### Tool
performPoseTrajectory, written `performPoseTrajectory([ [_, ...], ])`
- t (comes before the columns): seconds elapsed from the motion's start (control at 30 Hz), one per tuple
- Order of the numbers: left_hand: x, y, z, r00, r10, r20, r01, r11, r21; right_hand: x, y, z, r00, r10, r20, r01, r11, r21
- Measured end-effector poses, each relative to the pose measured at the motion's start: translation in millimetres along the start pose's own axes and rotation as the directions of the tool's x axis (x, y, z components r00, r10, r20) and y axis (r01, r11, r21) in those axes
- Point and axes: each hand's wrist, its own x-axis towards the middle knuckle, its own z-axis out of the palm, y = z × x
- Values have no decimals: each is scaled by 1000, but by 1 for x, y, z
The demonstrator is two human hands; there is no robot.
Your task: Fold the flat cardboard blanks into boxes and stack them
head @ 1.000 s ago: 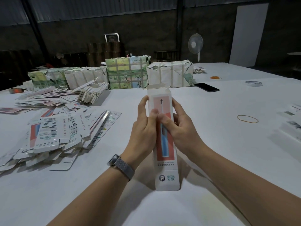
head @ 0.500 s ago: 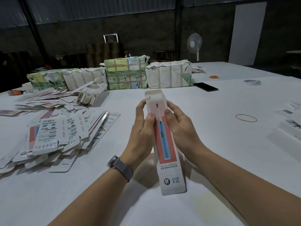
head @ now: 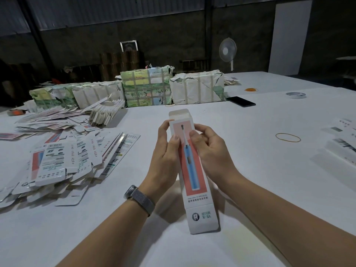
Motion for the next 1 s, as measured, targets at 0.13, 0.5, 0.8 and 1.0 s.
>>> performPoseTrajectory([
  [0.13,-3,-2,5,999,-3,43,2,999,33,3,-4,-3,1000,-27,5,27,1000,1],
  [0.5,-1,-6,2,997,-14,75,7,996,93,2,-1,-5,1000,8,8,-8,996,85],
  [0.8,-4,-6,6,989,-55,135,52,998,25,4,2,-7,998,13,-68,-6,995,101],
  [1.0,-6,-5,4,980,-117,161,125,991,-41,3,1,-7,992,-24,-122,42,988,146],
])
